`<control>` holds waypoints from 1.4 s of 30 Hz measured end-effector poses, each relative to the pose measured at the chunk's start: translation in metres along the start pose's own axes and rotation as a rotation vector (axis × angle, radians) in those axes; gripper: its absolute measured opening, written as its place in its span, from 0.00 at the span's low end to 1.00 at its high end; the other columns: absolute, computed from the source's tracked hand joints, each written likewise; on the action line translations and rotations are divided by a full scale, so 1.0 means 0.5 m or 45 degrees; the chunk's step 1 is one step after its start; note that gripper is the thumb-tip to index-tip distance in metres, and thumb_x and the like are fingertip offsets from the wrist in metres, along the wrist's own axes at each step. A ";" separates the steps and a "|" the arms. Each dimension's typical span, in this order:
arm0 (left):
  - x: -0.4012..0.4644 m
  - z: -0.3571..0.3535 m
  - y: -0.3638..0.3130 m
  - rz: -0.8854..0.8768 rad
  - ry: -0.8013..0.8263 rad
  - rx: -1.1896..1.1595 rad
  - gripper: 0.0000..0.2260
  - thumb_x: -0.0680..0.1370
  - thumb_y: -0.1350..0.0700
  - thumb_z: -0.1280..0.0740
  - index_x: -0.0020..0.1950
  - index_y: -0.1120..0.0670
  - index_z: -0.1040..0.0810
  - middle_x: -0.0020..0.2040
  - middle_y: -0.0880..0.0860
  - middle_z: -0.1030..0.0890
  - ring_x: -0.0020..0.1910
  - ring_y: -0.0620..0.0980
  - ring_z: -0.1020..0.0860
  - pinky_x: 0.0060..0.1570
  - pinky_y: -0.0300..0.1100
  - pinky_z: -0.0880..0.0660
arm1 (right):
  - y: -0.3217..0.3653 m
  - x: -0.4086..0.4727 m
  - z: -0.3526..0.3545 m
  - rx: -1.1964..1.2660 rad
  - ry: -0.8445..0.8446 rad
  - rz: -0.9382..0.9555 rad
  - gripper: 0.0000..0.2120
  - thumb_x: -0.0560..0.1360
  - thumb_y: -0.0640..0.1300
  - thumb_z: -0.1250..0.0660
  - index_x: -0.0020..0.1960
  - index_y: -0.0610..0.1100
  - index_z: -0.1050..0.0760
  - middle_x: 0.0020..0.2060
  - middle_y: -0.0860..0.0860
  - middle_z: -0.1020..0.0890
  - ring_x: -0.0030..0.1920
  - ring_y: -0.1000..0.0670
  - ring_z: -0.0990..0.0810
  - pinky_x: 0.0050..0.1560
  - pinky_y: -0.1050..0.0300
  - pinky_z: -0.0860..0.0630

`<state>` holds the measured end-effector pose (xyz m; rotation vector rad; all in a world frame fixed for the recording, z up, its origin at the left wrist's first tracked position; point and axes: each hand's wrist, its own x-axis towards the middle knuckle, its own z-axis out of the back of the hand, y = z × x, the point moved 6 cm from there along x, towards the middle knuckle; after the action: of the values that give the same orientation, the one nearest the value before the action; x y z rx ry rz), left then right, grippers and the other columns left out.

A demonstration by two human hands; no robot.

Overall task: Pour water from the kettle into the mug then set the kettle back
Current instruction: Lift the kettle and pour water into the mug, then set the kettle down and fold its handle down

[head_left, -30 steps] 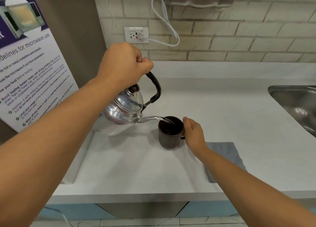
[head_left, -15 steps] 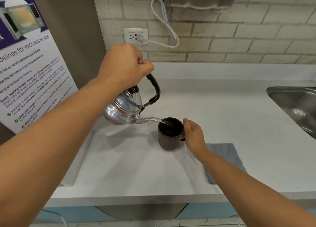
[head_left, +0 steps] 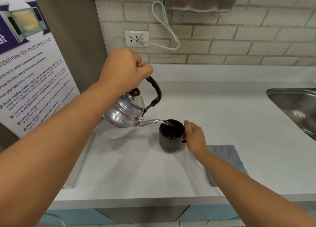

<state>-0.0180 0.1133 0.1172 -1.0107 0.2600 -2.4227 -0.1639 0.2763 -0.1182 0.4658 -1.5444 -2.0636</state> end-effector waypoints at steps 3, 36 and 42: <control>-0.007 -0.006 0.014 0.032 -0.018 -0.038 0.16 0.70 0.55 0.37 0.26 0.64 0.31 0.22 0.55 0.36 0.25 0.50 0.38 0.27 0.39 0.38 | -0.001 -0.001 0.002 -0.001 0.002 -0.006 0.19 0.80 0.51 0.47 0.35 0.41 0.34 0.32 0.42 0.31 0.34 0.47 0.32 0.39 0.51 0.29; 0.053 -0.119 0.284 0.647 -0.274 -0.671 0.16 0.70 0.56 0.34 0.30 0.69 0.29 0.18 0.46 0.40 0.22 0.42 0.41 0.22 0.36 0.41 | 0.370 0.184 -0.135 -0.093 0.443 0.382 0.15 0.74 0.55 0.33 0.58 0.50 0.22 0.51 0.55 0.20 0.49 0.57 0.21 0.49 0.69 0.27; 0.072 -0.191 0.345 0.698 -0.237 -0.670 0.18 0.70 0.54 0.35 0.30 0.69 0.31 0.25 0.53 0.39 0.25 0.45 0.41 0.24 0.38 0.41 | 0.352 0.255 -0.212 -0.241 0.436 0.444 0.11 0.75 0.45 0.33 0.57 0.45 0.23 0.49 0.50 0.20 0.40 0.58 0.22 0.37 0.79 0.30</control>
<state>-0.0428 -0.0544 0.0107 -1.1796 1.0027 -1.7801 -0.1732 0.0803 0.0234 0.4180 -1.1278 -1.7338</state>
